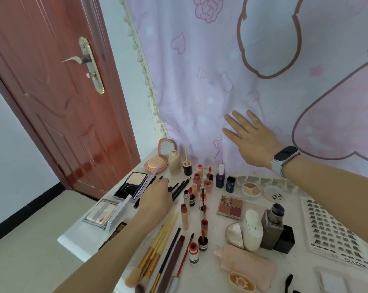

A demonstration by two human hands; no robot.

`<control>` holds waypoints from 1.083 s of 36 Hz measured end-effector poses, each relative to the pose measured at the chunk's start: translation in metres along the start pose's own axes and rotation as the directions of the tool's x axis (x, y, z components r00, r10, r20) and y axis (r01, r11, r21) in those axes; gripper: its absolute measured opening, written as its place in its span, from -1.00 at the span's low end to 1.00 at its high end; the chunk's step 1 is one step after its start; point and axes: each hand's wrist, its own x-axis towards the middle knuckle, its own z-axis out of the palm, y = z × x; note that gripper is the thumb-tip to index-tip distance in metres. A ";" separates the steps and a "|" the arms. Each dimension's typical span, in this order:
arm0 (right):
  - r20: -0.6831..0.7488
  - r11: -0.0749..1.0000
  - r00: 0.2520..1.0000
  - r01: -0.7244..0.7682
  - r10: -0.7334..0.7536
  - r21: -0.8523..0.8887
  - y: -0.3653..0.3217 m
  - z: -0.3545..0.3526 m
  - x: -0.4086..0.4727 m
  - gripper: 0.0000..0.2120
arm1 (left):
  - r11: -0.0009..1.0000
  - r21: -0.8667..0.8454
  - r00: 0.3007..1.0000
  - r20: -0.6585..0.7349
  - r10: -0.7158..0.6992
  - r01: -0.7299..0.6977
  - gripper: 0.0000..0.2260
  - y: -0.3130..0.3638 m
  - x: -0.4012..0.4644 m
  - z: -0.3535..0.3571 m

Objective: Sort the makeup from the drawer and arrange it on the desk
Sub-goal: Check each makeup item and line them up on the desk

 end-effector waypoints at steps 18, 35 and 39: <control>-0.090 0.901 0.996 0.024 0.017 0.432 0.021 -0.072 -0.102 -0.60 | 0.863 -0.347 0.903 -0.354 0.242 -0.367 -0.76 0.112 -0.074 -0.093; 0.490 0.390 0.699 -0.705 0.521 0.592 0.066 -0.040 -0.413 -0.75 | 0.668 -0.435 0.713 0.081 0.697 -0.604 -0.70 0.276 -0.181 0.030; 0.675 0.255 0.484 -0.873 0.557 0.416 0.059 -0.002 -0.452 -0.60 | 0.666 -0.263 0.609 0.273 0.745 -0.698 -0.63 0.302 -0.176 0.056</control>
